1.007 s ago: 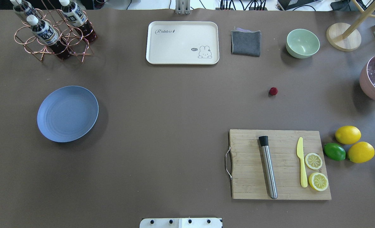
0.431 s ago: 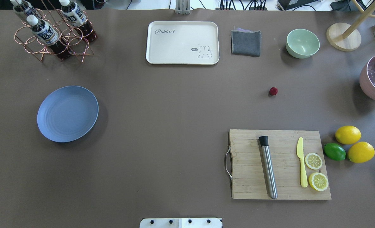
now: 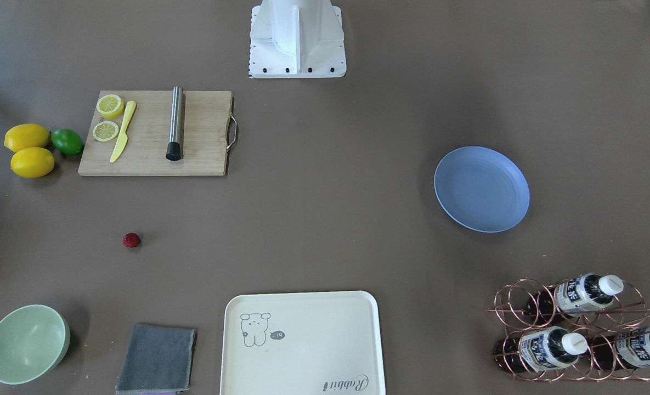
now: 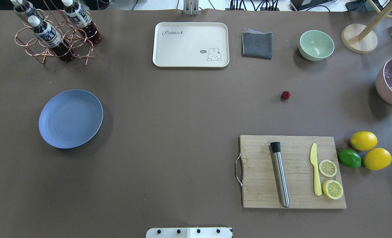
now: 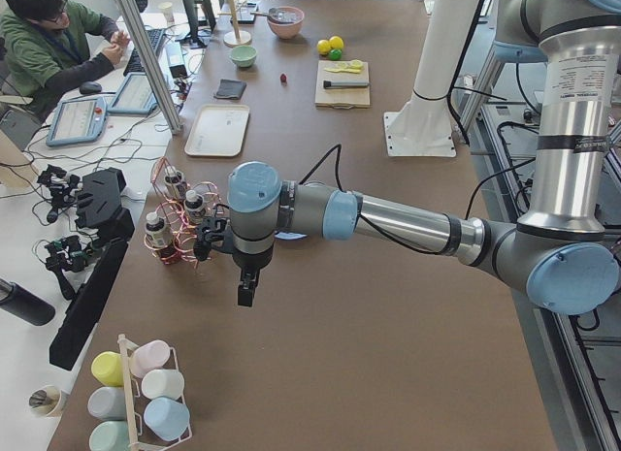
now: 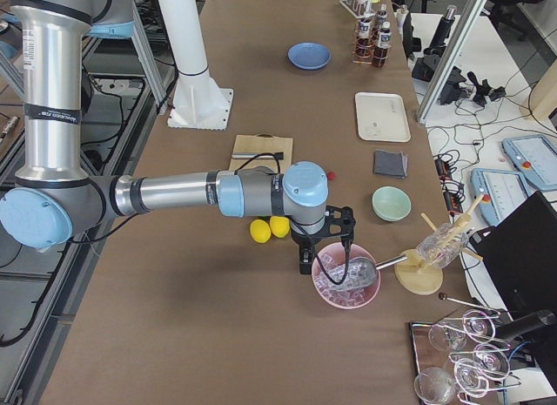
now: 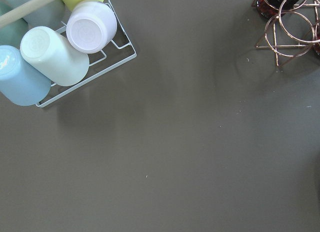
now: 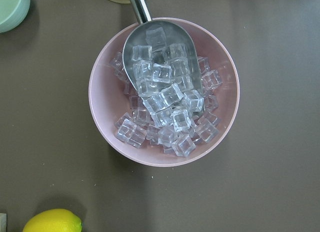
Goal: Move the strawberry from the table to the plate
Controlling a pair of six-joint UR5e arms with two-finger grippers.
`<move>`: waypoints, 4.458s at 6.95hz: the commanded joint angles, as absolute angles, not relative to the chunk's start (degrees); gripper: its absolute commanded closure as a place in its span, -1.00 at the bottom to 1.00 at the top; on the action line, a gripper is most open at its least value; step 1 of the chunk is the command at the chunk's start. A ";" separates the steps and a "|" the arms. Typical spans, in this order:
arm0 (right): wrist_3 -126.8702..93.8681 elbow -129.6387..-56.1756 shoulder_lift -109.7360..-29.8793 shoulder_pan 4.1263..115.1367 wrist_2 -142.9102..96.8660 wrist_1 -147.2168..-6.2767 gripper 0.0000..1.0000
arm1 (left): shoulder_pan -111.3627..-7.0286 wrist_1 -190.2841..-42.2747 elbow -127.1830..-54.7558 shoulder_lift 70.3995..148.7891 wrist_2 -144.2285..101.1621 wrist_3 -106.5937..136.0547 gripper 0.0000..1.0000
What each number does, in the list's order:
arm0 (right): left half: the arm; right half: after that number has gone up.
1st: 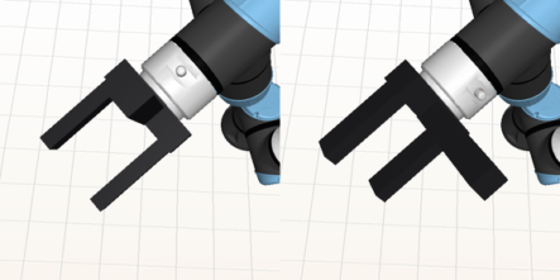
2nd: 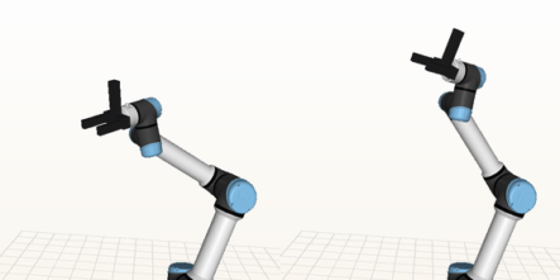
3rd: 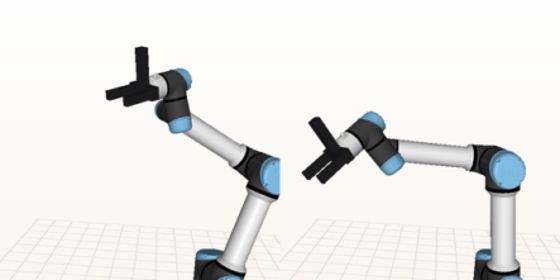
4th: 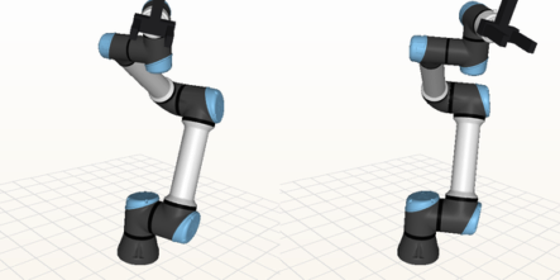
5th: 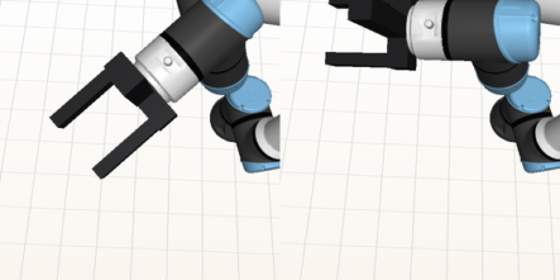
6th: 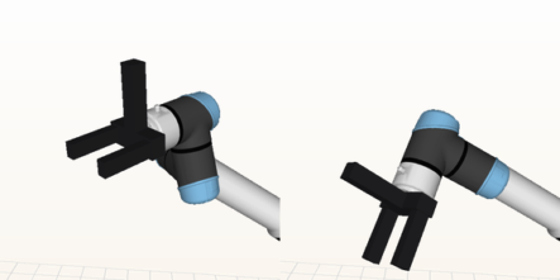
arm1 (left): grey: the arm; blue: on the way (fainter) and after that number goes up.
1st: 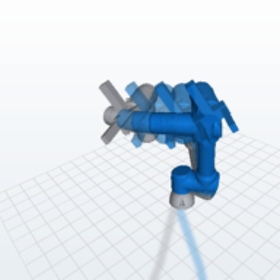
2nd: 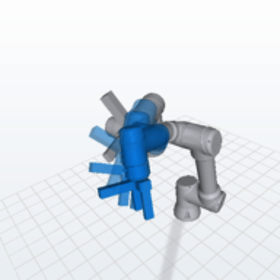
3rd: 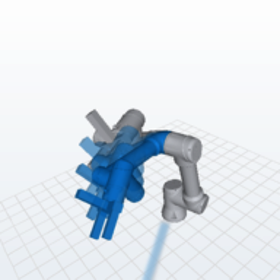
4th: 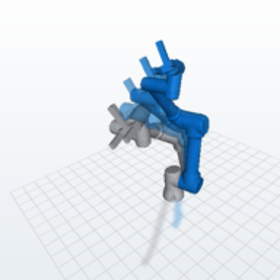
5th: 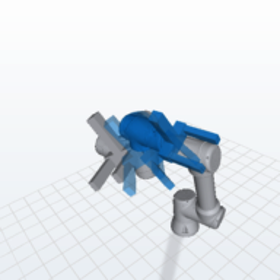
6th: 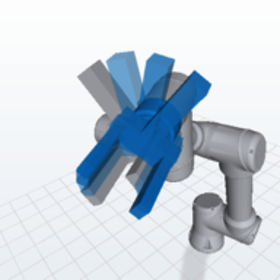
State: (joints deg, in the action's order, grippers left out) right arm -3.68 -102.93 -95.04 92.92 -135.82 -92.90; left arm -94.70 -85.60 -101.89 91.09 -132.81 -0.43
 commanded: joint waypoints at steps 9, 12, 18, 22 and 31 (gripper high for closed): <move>-4.31 -101.69 -93.34 92.72 -135.79 -92.90 -1.00 | -94.48 -85.61 -101.69 88.95 -132.80 -0.44 -0.97; -4.22 -100.90 -93.51 92.72 -135.70 -92.81 -1.00 | -94.04 -85.52 -101.69 88.95 -133.41 -0.26 -0.97; -4.31 -100.90 -93.43 92.72 -135.79 -92.90 -1.00 | -93.78 -85.78 -100.90 88.95 -133.50 -0.26 -0.97; -4.04 -100.81 -93.43 92.64 -135.88 -92.90 -1.00 | -93.43 -85.78 -100.90 88.95 -133.51 -0.26 -0.97; -4.39 -101.07 -90.88 88.51 -138.69 -92.81 -1.00 | -84.13 -95.50 -101.95 95.60 -133.68 -0.35 -0.97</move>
